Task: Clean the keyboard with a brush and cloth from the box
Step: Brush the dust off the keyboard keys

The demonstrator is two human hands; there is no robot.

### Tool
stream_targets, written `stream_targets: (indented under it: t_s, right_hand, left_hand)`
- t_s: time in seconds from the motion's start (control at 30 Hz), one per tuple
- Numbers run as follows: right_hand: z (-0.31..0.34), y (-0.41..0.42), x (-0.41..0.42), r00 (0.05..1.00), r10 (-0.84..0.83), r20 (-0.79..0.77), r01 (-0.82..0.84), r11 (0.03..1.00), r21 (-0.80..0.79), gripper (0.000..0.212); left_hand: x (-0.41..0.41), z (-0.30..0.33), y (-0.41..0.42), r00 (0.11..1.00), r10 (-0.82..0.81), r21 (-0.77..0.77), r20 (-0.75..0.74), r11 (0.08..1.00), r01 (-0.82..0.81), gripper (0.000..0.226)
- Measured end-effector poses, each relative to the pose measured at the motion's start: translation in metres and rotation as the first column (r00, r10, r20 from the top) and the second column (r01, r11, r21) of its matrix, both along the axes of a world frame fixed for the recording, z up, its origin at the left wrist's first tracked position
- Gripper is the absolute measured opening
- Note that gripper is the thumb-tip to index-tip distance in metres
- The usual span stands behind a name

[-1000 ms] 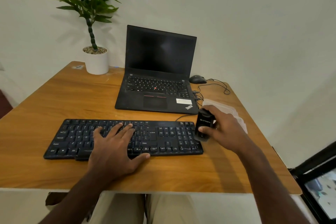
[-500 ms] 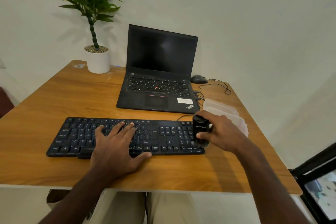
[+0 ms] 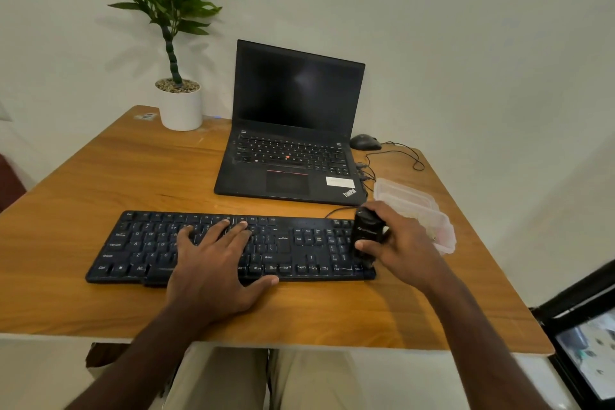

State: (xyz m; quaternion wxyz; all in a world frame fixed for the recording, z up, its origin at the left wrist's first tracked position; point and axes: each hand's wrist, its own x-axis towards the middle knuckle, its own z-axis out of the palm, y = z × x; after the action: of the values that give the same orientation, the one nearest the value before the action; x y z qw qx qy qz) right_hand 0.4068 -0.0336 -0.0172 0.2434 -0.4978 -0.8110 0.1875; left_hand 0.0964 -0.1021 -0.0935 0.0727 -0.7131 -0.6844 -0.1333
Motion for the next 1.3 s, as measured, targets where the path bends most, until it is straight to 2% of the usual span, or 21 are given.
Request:
stream_targets:
  t_s: [0.07, 0.2, 0.33, 0.43, 0.6, 0.67, 0.77, 0.8, 0.87, 1.03, 1.1, 1.17, 1.23, 1.3]
  right_hand:
    - [-0.002, -0.002, -0.013, 0.998, 0.061, 0.018, -0.061, 0.998, -0.002, 0.053]
    - [0.001, 0.003, -0.027, 0.987, 0.124, -0.105, -0.129, 0.99, -0.047, 0.053]
    - [0.006, 0.01, -0.019, 0.984, 0.176, -0.009, -0.176, 0.979, -0.099, 0.056]
    - [0.019, 0.02, 0.001, 0.975, 0.178, 0.136, -0.156, 0.975, -0.158, 0.06]
    - [0.027, 0.024, 0.004, 0.969, 0.127, 0.213, -0.107, 0.989, -0.103, 0.059]
    - [0.02, 0.019, -0.008, 0.977, 0.15, 0.15, -0.134, 0.984, -0.114, 0.057]
    - [0.007, 0.013, -0.024, 0.978, 0.194, -0.074, -0.201, 0.974, -0.109, 0.054]
    - [0.005, 0.014, -0.026, 0.975, 0.195, -0.103, -0.205, 0.975, -0.091, 0.054]
    - [0.005, 0.016, -0.024, 0.974, 0.211, -0.078, -0.218, 0.971, -0.096, 0.054]
    - [0.019, 0.028, 0.005, 0.972, 0.214, 0.102, -0.189, 0.96, -0.208, 0.059]
    - [0.025, 0.032, 0.016, 0.974, 0.181, 0.139, -0.153, 0.97, -0.187, 0.06]
    - [0.026, 0.03, 0.017, 0.986, 0.139, 0.09, -0.127, 0.983, -0.129, 0.06]
    - [0.019, 0.023, 0.007, 0.992, 0.125, -0.023, -0.127, 0.99, -0.062, 0.057]
    - [0.007, 0.015, -0.007, 0.98, 0.163, -0.112, -0.172, 0.983, -0.067, 0.055]
  left_hand:
    - [0.0, 0.0, 0.001, 1.0, 0.003, 0.004, -0.001, 1.0, -0.003, 0.102]
    - [-0.001, -0.001, 0.0, 1.0, -0.005, 0.006, 0.003, 1.0, 0.005, 0.101]
    - [0.0, 0.0, 0.0, 1.0, -0.002, 0.009, 0.009, 1.0, 0.002, 0.101]
    - [0.0, -0.001, 0.0, 1.0, 0.002, 0.008, 0.007, 1.0, -0.002, 0.101]
    - [0.0, -0.001, 0.001, 1.0, 0.0, 0.003, 0.002, 1.0, 0.0, 0.102]
    - [0.0, 0.0, 0.001, 1.0, 0.0, 0.008, 0.001, 1.0, 0.0, 0.102]
    - [0.0, 0.0, 0.0, 1.0, -0.009, 0.008, 0.004, 1.0, 0.009, 0.102]
    - [0.0, 0.0, 0.0, 1.0, -0.007, 0.005, 0.006, 1.0, 0.007, 0.102]
    - [0.0, 0.0, -0.001, 1.0, 0.0, 0.002, 0.005, 1.0, 0.0, 0.102]
    - [-0.001, -0.001, 0.0, 1.0, -0.004, 0.009, 0.006, 1.0, 0.004, 0.101]
    - [-0.001, -0.001, 0.001, 1.0, -0.003, 0.008, 0.004, 1.0, 0.003, 0.101]
    - [-0.001, -0.002, 0.001, 1.0, -0.006, 0.019, 0.001, 1.0, 0.006, 0.101]
    - [-0.001, -0.002, 0.001, 1.0, -0.005, 0.025, -0.003, 1.0, 0.005, 0.1]
    - [0.0, -0.002, 0.001, 1.0, -0.01, 0.027, -0.002, 1.0, 0.01, 0.1]
